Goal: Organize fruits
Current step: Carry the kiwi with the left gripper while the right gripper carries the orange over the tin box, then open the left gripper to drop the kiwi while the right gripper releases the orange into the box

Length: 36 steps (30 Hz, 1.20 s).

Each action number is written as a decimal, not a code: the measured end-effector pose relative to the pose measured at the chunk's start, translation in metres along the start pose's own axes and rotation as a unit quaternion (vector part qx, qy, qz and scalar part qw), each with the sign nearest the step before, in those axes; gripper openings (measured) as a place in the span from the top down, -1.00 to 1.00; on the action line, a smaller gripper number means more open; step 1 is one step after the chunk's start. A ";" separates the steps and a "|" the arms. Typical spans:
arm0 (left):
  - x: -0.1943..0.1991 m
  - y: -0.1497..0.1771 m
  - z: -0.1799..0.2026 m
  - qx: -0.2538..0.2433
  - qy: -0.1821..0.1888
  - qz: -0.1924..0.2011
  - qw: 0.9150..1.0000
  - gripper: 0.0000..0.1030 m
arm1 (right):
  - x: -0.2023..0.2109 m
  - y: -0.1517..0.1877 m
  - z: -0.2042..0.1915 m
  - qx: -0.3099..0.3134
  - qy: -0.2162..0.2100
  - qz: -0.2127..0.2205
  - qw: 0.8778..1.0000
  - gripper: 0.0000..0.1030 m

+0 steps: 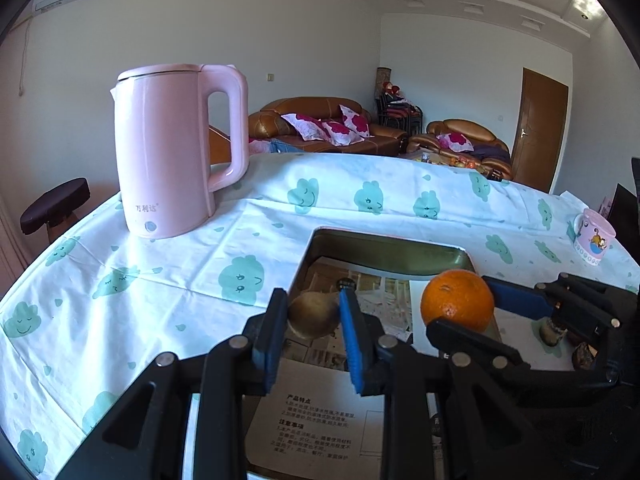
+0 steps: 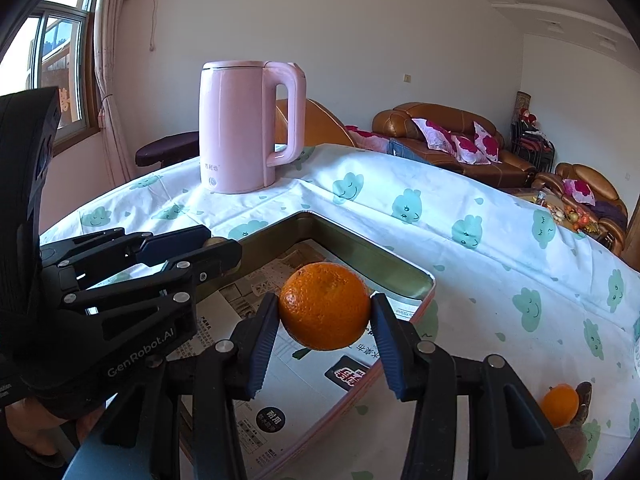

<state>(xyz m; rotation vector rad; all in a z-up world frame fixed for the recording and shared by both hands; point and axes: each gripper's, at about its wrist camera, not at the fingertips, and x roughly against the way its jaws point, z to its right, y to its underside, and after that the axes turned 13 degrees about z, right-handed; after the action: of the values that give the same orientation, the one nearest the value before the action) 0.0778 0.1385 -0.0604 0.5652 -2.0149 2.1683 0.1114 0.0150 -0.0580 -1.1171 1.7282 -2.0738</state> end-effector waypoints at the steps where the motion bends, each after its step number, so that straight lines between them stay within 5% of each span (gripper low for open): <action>1: -0.002 0.002 -0.001 0.001 0.001 -0.006 1.000 0.44 | -0.003 0.002 -0.001 0.000 0.001 -0.005 1.000 0.04; 5: 0.000 0.001 -0.002 0.005 0.000 -0.003 1.000 0.40 | -0.008 0.006 -0.002 0.006 0.007 -0.020 1.000 -0.04; 8: 0.002 0.001 0.000 -0.002 -0.003 0.001 1.000 0.15 | -0.009 0.009 -0.003 0.010 0.006 -0.029 1.000 -0.19; 21: 0.015 0.002 0.006 -0.003 0.006 0.017 1.000 -0.17 | 0.007 0.018 -0.007 0.043 0.051 -0.054 0.996 -0.21; 26: 0.025 -0.001 0.017 -0.014 0.017 0.029 0.999 -0.27 | 0.018 0.019 -0.003 0.025 0.041 -0.039 0.998 -0.41; 30: 0.038 -0.008 0.024 -0.015 0.017 0.047 0.999 -0.61 | 0.041 0.013 -0.001 0.012 0.037 0.004 0.999 -0.63; 36: 0.055 -0.016 0.041 -0.016 0.029 0.069 0.997 -0.78 | 0.081 0.012 0.015 0.008 0.063 0.036 0.997 -0.65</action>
<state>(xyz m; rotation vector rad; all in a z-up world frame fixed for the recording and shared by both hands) 0.0407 0.0908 -0.0243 0.3645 -2.1116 2.1954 0.0621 -0.0481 -0.0361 -0.9237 1.7772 -2.1511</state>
